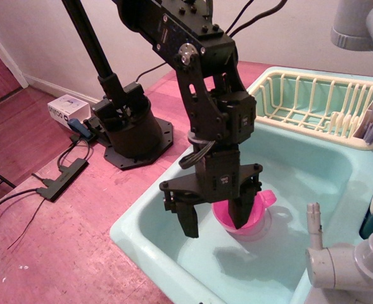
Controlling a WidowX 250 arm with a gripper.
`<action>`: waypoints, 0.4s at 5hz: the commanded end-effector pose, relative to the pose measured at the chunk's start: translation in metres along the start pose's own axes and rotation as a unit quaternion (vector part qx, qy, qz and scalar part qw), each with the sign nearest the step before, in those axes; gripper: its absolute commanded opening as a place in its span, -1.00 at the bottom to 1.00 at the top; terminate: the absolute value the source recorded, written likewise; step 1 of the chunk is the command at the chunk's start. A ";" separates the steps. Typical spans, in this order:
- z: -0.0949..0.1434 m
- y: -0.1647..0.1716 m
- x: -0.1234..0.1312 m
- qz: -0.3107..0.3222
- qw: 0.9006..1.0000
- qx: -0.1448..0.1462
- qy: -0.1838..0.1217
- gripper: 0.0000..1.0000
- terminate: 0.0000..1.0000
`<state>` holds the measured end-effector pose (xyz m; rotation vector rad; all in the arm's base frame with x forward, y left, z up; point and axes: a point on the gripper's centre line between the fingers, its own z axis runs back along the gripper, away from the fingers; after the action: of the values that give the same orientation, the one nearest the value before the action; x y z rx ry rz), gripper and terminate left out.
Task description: Flip cup upright
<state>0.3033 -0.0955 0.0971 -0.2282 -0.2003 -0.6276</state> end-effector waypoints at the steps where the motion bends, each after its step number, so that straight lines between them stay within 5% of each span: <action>1: 0.043 0.017 0.014 0.000 0.998 0.051 -0.040 1.00 -1.00; 2: 0.083 0.036 0.018 -0.011 0.995 0.096 -0.032 1.00 -1.00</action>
<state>0.3232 -0.0490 0.1700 -0.0247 -0.2616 -0.6201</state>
